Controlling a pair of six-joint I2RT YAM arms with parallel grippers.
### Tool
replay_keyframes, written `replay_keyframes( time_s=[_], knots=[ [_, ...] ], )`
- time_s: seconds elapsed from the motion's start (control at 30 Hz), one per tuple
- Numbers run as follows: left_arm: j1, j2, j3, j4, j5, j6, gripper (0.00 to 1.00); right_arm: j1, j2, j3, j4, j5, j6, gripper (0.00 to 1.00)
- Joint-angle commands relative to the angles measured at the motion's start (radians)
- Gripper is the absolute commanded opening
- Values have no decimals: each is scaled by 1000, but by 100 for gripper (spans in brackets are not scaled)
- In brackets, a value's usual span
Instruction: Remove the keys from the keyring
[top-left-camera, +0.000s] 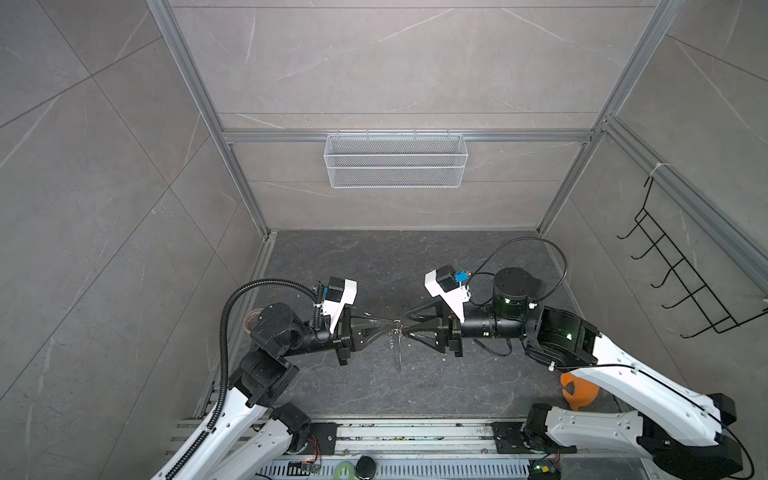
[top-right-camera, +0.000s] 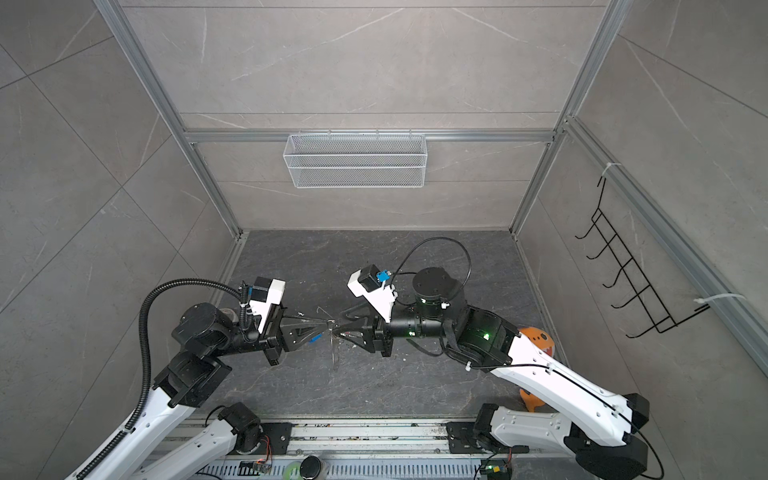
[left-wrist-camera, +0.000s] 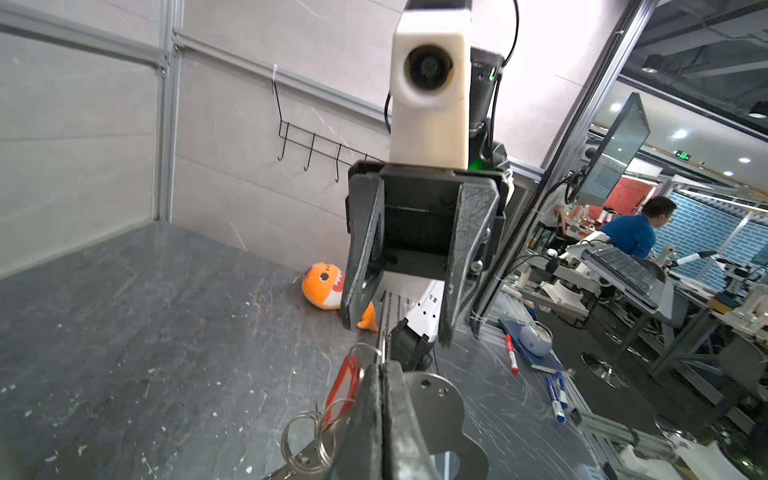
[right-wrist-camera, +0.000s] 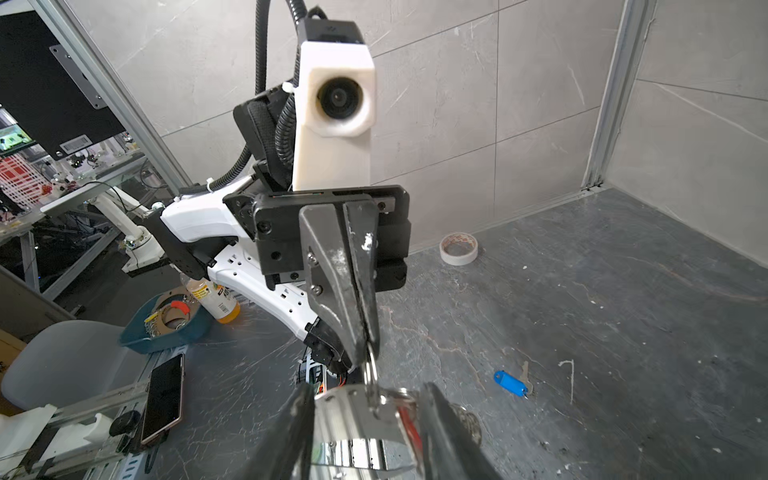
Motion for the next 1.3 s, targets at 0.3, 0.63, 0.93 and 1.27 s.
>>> replay_keyframes(
  time_s=[0.3, 0.63, 0.93, 1.27],
  knots=[
    [-5, -5, -28, 305, -45, -96, 0, 0, -30, -105, 232, 4, 63, 45],
    [-5, -27, -27, 281, -57, -86, 0, 1, -69, -133, 199, 43, 58, 41],
    [-5, -13, -30, 322, -72, -101, 0, 0, -32, -112, 201, -25, 61, 12],
    [-5, -1, -47, 391, -79, -131, 0, 2, 17, -108, 183, -74, 84, 0]
  ],
)
